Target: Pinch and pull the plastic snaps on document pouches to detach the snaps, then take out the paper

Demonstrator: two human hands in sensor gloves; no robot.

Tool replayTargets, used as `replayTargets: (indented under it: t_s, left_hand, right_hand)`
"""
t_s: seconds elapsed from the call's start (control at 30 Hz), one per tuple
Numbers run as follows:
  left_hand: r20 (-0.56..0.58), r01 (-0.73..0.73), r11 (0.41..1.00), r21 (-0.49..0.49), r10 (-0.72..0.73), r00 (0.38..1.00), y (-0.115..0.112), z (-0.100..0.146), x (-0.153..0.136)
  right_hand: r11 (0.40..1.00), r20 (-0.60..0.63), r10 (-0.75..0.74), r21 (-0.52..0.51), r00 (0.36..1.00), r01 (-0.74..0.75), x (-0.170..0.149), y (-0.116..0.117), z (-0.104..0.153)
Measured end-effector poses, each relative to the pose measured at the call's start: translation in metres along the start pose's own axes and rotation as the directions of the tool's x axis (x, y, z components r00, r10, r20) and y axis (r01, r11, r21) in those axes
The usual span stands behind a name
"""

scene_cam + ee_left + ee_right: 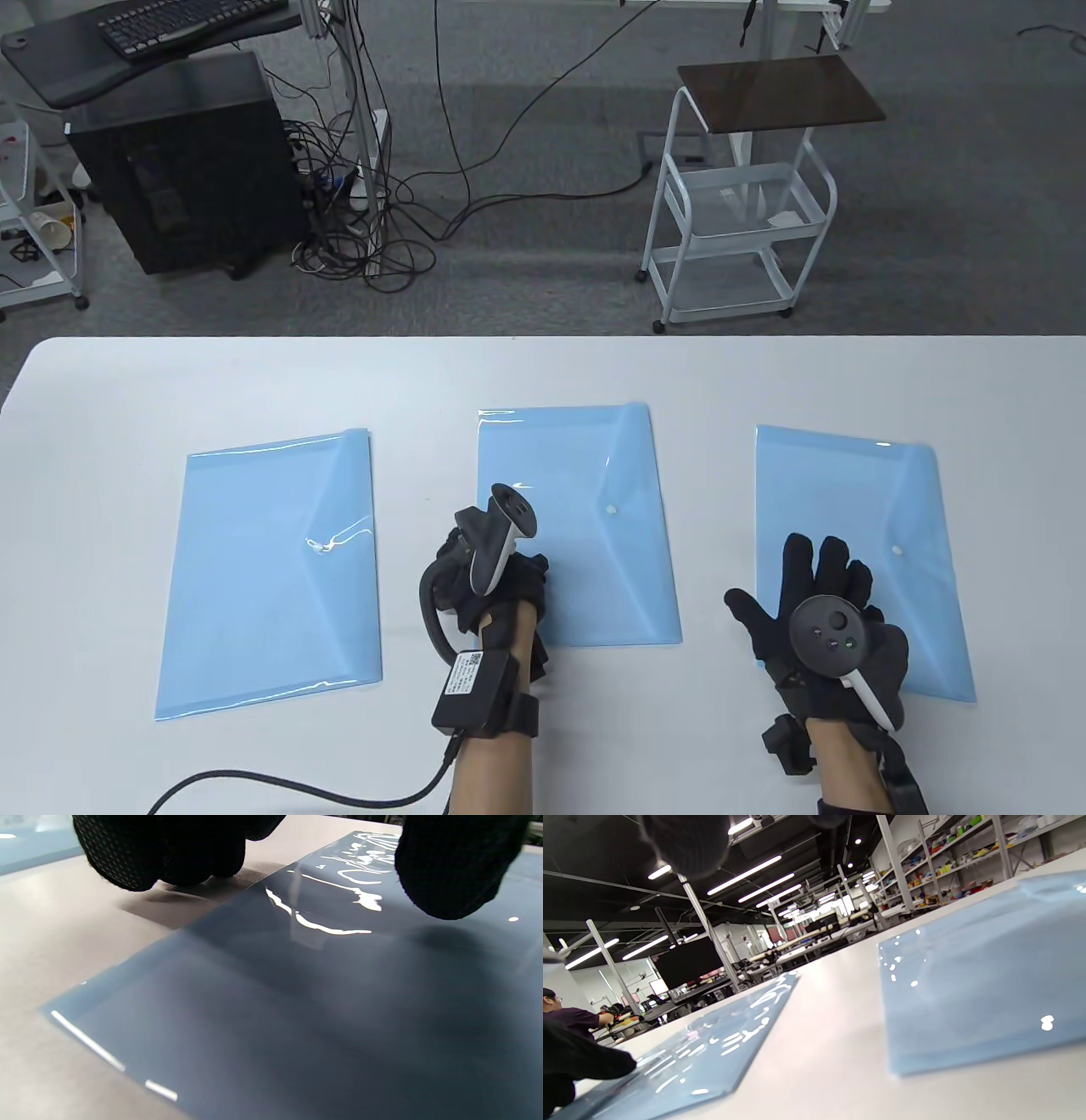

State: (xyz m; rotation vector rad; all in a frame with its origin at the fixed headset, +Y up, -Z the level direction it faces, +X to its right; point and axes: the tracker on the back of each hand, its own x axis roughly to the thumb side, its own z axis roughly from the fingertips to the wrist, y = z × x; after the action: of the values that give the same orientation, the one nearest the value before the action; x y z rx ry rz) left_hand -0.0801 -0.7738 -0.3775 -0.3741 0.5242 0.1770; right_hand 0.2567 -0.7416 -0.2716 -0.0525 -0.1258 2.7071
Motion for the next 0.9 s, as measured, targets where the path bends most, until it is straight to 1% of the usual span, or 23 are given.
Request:
replayTargets:
  t_s: [0.07,0.23,0.33,0.4,0.5,0.57,0.63,0.7,0.8,0.87,0.9]
  left_hand:
    - [-0.009,0.019,1.000,-0.005,-0.019,1.000,-0.002,-0.002,0.004]
    - [-0.036,-0.092,0.994,-0.066,0.089,0.995,0.002,-0.008,0.005]
    - [-0.053,-0.107,0.991,-0.076,0.103,0.993,0.004,-0.010,0.001]
    - [-0.078,-0.148,0.986,-0.075,0.143,0.987,0.004,-0.012,-0.003]
    - [-0.087,-0.162,0.985,-0.055,0.157,0.984,0.007,-0.015,-0.010]
    - [-0.075,-0.184,0.982,-0.051,0.180,0.981,0.007,-0.016,-0.014]
    - [-0.058,-0.236,0.970,-0.061,0.233,0.971,0.006,-0.016,-0.016]
    - [-0.036,-0.193,0.980,-0.055,0.191,0.981,0.007,-0.014,-0.015]
    - [-0.013,-0.169,0.984,-0.058,0.169,0.986,0.008,-0.012,-0.016]
    - [-0.012,-0.210,0.976,-0.053,0.210,0.978,0.010,-0.010,-0.020]
    - [-0.003,-0.243,0.968,-0.066,0.243,0.970,0.011,-0.009,-0.022]
  right_hand:
    - [1.000,0.002,-0.007,0.000,1.000,0.007,0.000,0.000,0.000]
    - [1.000,-0.001,-0.021,-0.011,1.000,0.021,-0.002,-0.002,0.002]
    - [0.999,-0.001,-0.031,-0.008,1.000,0.031,-0.001,-0.002,0.002]
    - [0.999,0.001,-0.036,-0.009,0.999,0.036,-0.001,-0.002,0.001]
    - [0.999,0.002,-0.043,-0.004,0.999,0.043,-0.001,-0.001,0.002]
    - [0.999,0.004,-0.044,-0.004,0.999,0.044,-0.001,-0.001,0.002]
    - [0.999,0.006,-0.041,-0.006,0.999,0.042,-0.001,-0.001,0.002]
    - [0.999,0.007,-0.042,-0.004,0.999,0.042,0.000,-0.001,0.003]
    - [0.999,0.008,-0.041,-0.001,0.999,0.041,0.000,0.000,0.003]
    - [0.999,0.008,-0.041,0.001,0.999,0.041,0.001,0.001,0.003]
    - [0.999,0.007,-0.042,0.002,0.999,0.042,0.001,0.001,0.003]
